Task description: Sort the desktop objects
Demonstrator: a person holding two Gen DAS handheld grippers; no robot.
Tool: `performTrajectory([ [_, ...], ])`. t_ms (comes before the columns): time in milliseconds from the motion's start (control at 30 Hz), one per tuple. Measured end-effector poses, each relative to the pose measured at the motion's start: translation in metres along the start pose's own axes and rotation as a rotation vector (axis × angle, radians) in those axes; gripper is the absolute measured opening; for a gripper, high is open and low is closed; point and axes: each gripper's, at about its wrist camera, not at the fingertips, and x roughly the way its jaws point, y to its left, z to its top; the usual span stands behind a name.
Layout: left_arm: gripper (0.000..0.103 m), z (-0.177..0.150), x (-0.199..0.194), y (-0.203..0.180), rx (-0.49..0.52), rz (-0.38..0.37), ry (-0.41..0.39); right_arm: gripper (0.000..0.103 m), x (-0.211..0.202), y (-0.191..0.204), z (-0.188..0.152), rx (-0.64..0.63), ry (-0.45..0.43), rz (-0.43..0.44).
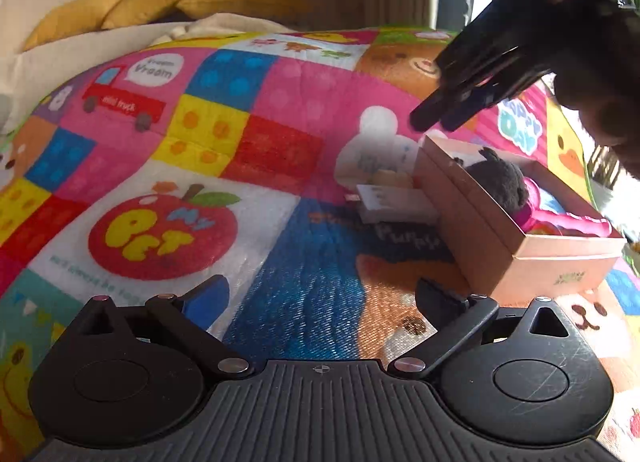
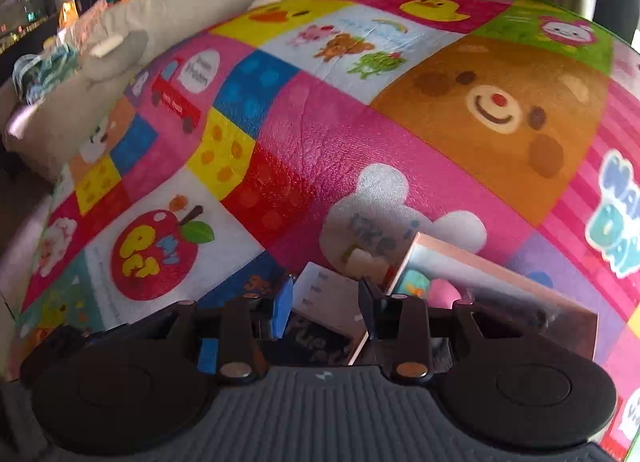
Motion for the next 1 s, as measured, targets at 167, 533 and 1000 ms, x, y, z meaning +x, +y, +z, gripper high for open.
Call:
performTrajectory([
  [167, 0.102, -0.001, -0.001, 0.011, -0.066, -0.044, -0.006, 0.034, 0.075, 0.019, 0.025, -0.062, 0.134, -0.138],
  [533, 0.103, -0.001, 0.005, 0.019, -0.122, -0.08, 0.03, 0.018, 0.108, 0.018, 0.011, -0.079, 0.208, -0.228],
  [1000, 0.103, -0.034, -0.034, -0.03, 0.186, -0.25, 0.156, 0.014, -0.022, 0.051, -0.104, -0.169, 0.224, 0.122],
])
